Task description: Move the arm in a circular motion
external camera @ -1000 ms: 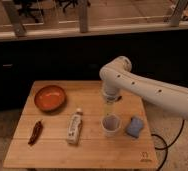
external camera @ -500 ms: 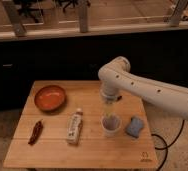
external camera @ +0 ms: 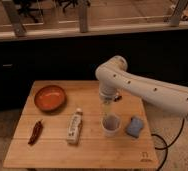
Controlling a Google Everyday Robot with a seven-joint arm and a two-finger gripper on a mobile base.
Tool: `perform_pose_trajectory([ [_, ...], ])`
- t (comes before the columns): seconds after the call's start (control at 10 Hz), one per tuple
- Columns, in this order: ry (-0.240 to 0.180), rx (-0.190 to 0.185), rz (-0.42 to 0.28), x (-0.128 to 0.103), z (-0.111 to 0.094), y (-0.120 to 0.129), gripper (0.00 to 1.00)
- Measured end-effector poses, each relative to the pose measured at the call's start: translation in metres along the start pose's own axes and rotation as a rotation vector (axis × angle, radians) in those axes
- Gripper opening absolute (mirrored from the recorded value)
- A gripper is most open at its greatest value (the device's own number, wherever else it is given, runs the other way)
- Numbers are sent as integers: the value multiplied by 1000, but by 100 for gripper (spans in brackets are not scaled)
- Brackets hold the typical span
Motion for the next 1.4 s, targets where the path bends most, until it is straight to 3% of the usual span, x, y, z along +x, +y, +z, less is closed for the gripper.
perform_pose_trajectory([
  [1.4, 25, 10, -29, -8, -4, -12, 80],
])
